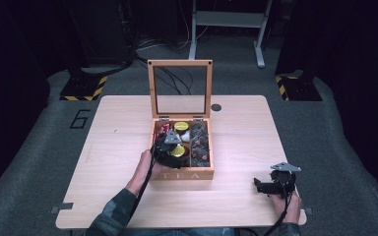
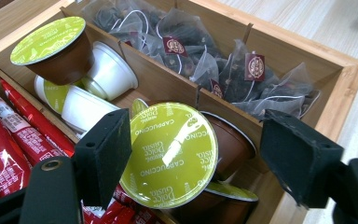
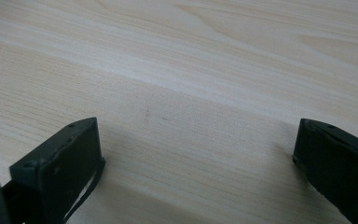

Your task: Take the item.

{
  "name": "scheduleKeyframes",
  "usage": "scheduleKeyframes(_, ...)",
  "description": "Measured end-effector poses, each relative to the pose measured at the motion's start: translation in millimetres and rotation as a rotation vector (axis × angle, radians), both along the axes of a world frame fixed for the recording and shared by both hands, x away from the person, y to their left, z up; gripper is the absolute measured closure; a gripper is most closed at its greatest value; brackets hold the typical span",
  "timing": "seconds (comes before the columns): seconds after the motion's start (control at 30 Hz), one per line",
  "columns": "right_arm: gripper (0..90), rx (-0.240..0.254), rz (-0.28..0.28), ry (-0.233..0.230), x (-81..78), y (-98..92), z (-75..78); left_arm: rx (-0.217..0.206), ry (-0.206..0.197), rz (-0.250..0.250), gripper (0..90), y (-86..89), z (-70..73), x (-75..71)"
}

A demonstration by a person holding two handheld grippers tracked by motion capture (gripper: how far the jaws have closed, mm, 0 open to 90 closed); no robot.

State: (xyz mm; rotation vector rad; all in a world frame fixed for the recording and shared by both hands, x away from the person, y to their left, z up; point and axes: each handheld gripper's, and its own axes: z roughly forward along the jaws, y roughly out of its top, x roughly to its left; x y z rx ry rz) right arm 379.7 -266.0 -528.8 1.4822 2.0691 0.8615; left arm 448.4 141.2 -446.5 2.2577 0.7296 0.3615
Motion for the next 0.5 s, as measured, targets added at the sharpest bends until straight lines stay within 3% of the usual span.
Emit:
scheduleKeyframes(0.3, 0.4, 0.001, -0.008, -0.001, -0.3, 0.1, -0.1, 0.049, 0.018, 0.006, 32.5, -0.5, -1.6, 0.9)
scheduleKeyframes(0.5, 0.4, 0.001, -0.009, -0.001, -0.4, 0.1, -0.1, 0.06, 0.013, 0.012, 35.0, 0.1, -1.7, 1.5)
